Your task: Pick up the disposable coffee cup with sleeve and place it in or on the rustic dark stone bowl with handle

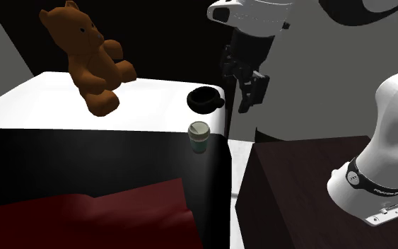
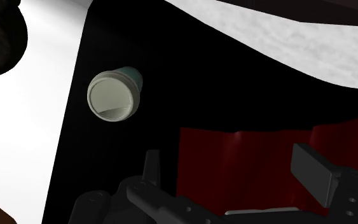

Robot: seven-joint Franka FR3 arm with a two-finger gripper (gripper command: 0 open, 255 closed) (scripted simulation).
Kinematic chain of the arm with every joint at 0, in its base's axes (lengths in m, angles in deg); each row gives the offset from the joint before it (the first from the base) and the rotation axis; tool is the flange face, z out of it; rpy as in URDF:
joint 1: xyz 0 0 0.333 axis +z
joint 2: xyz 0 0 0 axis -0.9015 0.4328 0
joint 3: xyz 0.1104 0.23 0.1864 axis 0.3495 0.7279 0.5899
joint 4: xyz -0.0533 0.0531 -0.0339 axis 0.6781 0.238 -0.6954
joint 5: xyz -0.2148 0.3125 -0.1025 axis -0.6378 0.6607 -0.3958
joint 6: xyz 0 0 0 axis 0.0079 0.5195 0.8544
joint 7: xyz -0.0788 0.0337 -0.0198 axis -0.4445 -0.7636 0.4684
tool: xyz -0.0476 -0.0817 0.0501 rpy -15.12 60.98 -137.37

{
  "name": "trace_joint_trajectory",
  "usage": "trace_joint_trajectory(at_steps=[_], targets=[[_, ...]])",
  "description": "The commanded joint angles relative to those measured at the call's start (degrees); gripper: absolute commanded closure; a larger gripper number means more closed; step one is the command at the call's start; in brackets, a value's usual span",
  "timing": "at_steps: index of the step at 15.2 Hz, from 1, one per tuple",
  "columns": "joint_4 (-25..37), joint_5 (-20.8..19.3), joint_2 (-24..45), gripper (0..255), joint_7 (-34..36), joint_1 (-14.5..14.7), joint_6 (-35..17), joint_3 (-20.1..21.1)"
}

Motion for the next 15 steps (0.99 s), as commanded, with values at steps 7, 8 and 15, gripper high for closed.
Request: trace_joint_trajectory(at_steps=[7,8,15], targets=[[-0.16,-2.04,13.64,0,-8.14,-1.34,-11.89,-6.26],[0.17,-2.02,15.64,0,-9.26,-1.46,-13.33,-7.01],[4.49,0.86,30.96,0,-18.25,-2.55,-22.53,-11.09]])
